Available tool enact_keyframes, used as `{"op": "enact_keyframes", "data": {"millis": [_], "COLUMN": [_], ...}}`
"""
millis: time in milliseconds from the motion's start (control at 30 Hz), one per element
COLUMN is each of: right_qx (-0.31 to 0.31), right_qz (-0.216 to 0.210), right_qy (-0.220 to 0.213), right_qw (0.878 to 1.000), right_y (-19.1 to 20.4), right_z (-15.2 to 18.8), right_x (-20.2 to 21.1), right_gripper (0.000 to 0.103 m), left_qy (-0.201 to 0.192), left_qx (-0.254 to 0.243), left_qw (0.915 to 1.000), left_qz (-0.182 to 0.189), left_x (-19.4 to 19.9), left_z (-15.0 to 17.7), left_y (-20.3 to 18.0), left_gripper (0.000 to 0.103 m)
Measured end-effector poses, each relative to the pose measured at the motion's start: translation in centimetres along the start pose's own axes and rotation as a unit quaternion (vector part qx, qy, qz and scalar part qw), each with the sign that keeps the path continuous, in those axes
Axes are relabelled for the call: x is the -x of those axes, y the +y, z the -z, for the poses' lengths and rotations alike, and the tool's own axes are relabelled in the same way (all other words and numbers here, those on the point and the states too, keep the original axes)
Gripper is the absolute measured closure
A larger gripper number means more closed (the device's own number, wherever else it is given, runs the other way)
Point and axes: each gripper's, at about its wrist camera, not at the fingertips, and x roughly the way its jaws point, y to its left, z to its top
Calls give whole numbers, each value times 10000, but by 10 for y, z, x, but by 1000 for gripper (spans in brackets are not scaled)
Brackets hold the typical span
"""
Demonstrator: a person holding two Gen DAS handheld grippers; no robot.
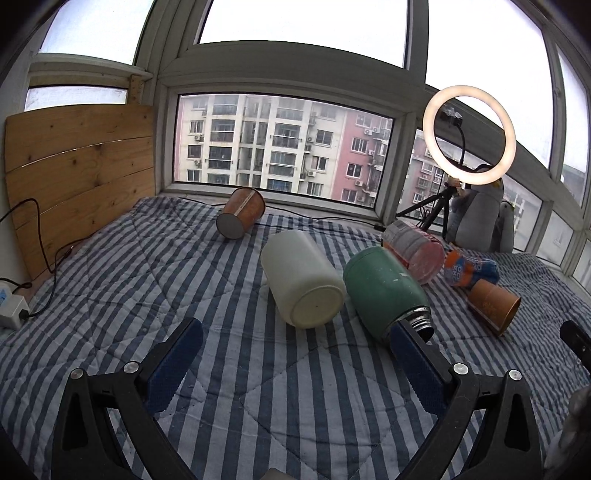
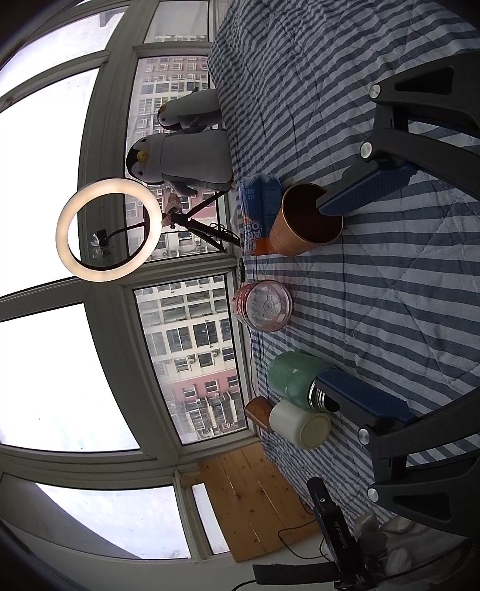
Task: Flip cup upside down
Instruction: 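Move the left gripper toward the white cup's base while the right gripper approaches its side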
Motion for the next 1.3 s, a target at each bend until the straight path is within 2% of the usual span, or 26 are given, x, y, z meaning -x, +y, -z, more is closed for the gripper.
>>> {"op": "enact_keyframes", "data": {"millis": [200,367,533,633,767,867,900,967,1133,1300], "right_qx": [-1,-11,-37,-33,-7,17,31,70,111,51], "right_qz": [-25,-134,-143,-133,-131,-177,-189,-195,-180,-178], "right_qy": [218,438,434,470,526,571,589,612,569,548], "right_qw": [9998,9990,9989,9988,9985,9982,9981,9979,9982,9983], "right_y": [-7,-6,-6,-6,-6,-4,-3,-1,1,-2], "right_z": [-5,-10,-10,-9,-8,-7,-7,-7,-7,-7], "right_x": [-4,-11,-14,-17,-21,-23,-24,-24,-23,-22], "right_gripper": [33,47,47,47,47,47,47,47,47,47], "left_qy": [119,633,1309,1799,1954,2203,2262,2374,2499,2515], "left_qx": [-147,-2,232,629,695,834,867,889,940,1058], "left_qw": [9998,9980,9911,9815,9781,9714,9698,9670,9630,9612], "left_qz": [-100,51,53,194,199,300,280,261,363,417], "left_x": [-6,-40,-94,-128,-151,-167,-172,-178,-181,-171], "left_z": [-20,-47,-70,-74,-75,-67,-65,-61,-53,-54], "left_y": [2,3,6,13,12,11,11,9,5,10], "left_gripper": [1,1,1,1,2,2,4,13,23,23]}}
